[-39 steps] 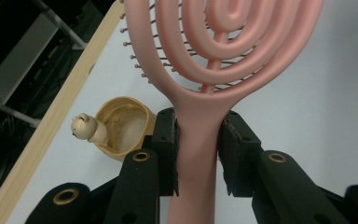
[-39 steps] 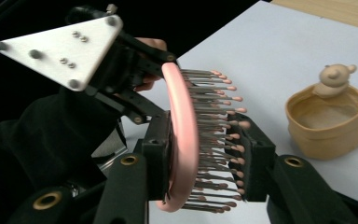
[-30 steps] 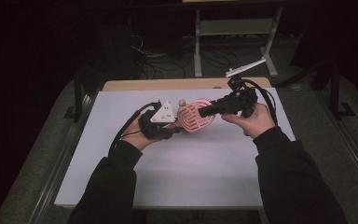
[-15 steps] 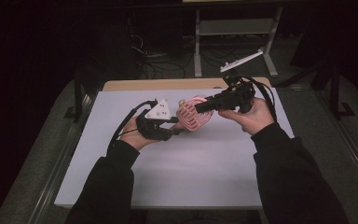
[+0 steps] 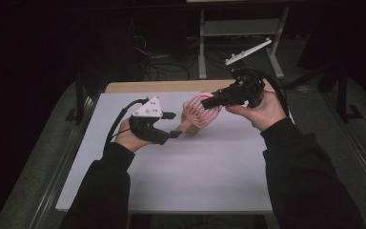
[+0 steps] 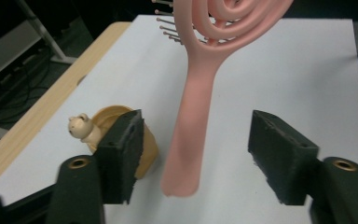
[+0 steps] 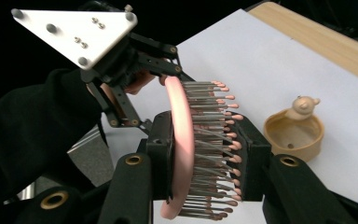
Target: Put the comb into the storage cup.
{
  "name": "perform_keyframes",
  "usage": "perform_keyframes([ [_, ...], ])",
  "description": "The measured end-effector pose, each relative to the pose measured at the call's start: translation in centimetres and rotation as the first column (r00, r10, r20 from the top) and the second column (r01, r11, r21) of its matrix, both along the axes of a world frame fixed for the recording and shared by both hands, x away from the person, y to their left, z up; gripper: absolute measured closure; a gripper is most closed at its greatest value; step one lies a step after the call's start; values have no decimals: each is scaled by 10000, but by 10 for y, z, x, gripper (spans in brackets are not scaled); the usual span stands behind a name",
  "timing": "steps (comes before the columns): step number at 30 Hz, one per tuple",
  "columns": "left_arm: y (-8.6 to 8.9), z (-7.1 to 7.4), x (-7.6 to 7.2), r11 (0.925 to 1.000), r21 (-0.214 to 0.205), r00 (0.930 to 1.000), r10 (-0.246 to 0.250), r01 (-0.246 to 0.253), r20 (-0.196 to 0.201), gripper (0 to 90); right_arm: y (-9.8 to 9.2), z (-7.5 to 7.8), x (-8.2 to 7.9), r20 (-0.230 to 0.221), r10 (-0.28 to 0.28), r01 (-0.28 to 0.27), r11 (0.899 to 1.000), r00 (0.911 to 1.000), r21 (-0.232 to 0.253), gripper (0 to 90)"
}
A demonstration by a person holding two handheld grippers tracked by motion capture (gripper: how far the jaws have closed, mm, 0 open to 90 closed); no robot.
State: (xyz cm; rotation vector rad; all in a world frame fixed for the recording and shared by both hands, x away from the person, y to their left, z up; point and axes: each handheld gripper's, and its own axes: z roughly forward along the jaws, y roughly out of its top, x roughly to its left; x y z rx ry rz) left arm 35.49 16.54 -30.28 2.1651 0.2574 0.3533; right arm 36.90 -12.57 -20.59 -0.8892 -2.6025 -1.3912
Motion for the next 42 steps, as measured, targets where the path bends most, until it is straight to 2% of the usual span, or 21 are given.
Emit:
perform_keyframes([
  [6, 14, 3, 4, 9979, -594, 9994, 260, -272, -214, 174, 0, 8, 4, 53, -121, 121, 9999, 9999, -58, 634],
  [11, 24, 2, 9, 9929, -975, 9956, 615, -682, -701, 0, -3, 17, 7, 94, -320, 321, 9994, 9994, -128, 634],
  [14, 30, 2, 11, 9873, -1289, 9922, 805, -924, -947, 0, -6, 24, 8, 197, -400, 402, 9991, 9990, -92, 634],
  [17, 34, 1, 11, 9861, -1271, 9917, 972, -1074, -837, 0, -9, 32, 10, 308, -558, 562, 9983, 9980, -127, 634],
  [19, 38, 1, 12, 9810, -1464, 9906, 1178, -1270, -696, 0, -10, 36, 11, 444, -627, 633, 9979, 9970, -134, 634],
  [23, 50, -3, 15, 9667, -1690, 9813, 1870, -1921, -454, 0, -13, 44, 14, 556, -749, 756, 9971, 9956, -106, 634],
  [28, 68, -10, 17, 9439, -2268, 9707, 2314, -2400, -643, 0, -17, 48, 20, 636, -993, 1003, 9949, 9930, -120, 634],
  [34, 88, -21, 17, 9267, -2529, 9606, 2668, -2780, -781, 0, -22, 47, 29, 565, -1330, 1343, 9907, 9895, -203, 634],
  [39, 100, -28, 14, 9170, -2623, 9538, 2889, -3005, -827, 0, -25, 44, 36, 507, -1520, 1533, 9879, 9871, -243, 634],
  [42, 106, -33, 12, 9155, -2611, 9520, 2928, -3061, -894, 0, -26, 42, 40, 452, -1607, 1618, 9866, 9860, -198, 635],
])
